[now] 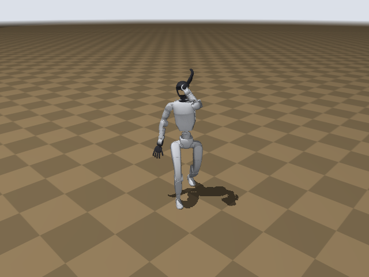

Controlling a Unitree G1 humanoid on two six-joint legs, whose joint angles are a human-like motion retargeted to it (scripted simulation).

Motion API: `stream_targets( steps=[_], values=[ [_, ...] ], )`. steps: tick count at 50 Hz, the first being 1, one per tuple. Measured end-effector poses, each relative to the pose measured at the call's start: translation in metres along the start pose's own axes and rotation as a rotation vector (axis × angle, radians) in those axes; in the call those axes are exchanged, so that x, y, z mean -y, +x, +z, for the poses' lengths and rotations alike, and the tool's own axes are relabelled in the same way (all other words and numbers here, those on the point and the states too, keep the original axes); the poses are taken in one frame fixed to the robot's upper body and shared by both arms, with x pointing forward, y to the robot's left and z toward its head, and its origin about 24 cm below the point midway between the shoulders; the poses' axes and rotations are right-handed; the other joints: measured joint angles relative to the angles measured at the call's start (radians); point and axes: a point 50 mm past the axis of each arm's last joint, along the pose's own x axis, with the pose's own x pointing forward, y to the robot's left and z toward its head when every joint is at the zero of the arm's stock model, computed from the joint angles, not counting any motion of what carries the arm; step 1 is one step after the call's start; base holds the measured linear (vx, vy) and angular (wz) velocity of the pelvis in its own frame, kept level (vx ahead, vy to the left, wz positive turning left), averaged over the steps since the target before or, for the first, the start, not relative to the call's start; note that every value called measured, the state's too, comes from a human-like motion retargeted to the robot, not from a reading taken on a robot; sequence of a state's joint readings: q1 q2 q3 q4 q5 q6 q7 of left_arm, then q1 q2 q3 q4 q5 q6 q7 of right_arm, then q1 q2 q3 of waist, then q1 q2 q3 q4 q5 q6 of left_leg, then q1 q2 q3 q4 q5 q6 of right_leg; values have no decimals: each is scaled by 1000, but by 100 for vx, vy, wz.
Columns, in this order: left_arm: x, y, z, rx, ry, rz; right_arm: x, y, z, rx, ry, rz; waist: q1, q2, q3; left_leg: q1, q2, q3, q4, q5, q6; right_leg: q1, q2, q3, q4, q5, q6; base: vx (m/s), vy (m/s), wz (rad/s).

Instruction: Static pose

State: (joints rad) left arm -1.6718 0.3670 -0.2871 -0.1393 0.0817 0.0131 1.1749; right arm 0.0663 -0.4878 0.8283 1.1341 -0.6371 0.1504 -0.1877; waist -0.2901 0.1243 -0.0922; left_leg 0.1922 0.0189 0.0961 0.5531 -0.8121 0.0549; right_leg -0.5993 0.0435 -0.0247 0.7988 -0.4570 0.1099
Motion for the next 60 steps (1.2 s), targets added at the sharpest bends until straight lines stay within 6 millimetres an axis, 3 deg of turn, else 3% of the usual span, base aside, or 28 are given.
stream_targets(
  steps=[7, 11, 17, 23, 27, 30, 34, 40, 47, 55, 60],
  values=[
    [16, -1, 15, -35, -122, -51, -26, -6, -10, -52, -67, 74, 26, 54, 0, -202, 182, 8, 602, 149, 18, 128, 89, -45, -16, -94, -98, 51, -12, 17],
    [25, 3, 25, -24, -162, -69, -25, -6, -16, -71, -110, 75, 71, 69, 7, -379, 217, -5, 808, 98, 73, 233, 123, -34, -70, -146, -120, 56, -11, 0],
    [33, 15, 36, 17, -184, -50, -12, -3, -23, -97, -74, 52, 119, 50, 19, -622, 118, -27, 709, -4, 106, 358, 124, 27, -114, -215, -107, 54, -7, -20],
    [36, 24, 34, 29, -158, -38, -5, -1, -25, -120, 31, 41, 121, 1, 28, -718, -70, -125, 385, 62, 48, 436, 107, 111, -81, -305, -89, 48, -1, -50],
    [37, 22, 27, 8, -130, -60, -8, -2, -25, -134, 79, 50, 98, -36, 20, -696, -150, -160, 337, 104, 42, 464, 92, 164, 1, -365, -76, 44, 4, -50],
    [38, 19, 22, -12, -111, -79, -15, -3, -24, -143, 99, 68, 73, -69, 11, -649, -184, -137, 347, 60, 80, 468, 64, 191, 116, -367, -42, 43, 7, -44],
    [39, 15, 17, -30, -90, -97, -23, -6, -21, -139, 97, 86, 49, -103, 13, -556, -205, -86, 317, 15, 109, 423, -11, 147, 323, -226, 24, 42, 7, -53],
    [37, 9, 9, -39, -53, -111, -27, -6, -10, -108, 86, 78, 14, -110, 25, -411, -208, -43, 200, -23, 113, 253, -120, 48, 483, -179, 10, 41, 6, -48],
    [32, 2, 6, -51, -83, -142, -22, -4, 4, -66, 115, 51, -44, -82, 40, -231, -180, -18, -22, -13, 74, 41, -185, -48, 244, -181, 1, 41, 1, -31],
    [21, -4, 11, -33, -146, -137, -13, -2, 5, -68, 182, 15, -51, -14, 30, -93, -118, 46, -184, 2, 19, -71, -123, -108, -272, -15, 62, 42, -9, -40],
    [14, -4, 16, -15, -171, -132, -17, -4, -3, -87, 203, 8, -54, 1, 6, -39, -78, 107, -149, -13, -14, -93, -121, -122, -241, 70, 45, 49, -13, -2]
  ],
)
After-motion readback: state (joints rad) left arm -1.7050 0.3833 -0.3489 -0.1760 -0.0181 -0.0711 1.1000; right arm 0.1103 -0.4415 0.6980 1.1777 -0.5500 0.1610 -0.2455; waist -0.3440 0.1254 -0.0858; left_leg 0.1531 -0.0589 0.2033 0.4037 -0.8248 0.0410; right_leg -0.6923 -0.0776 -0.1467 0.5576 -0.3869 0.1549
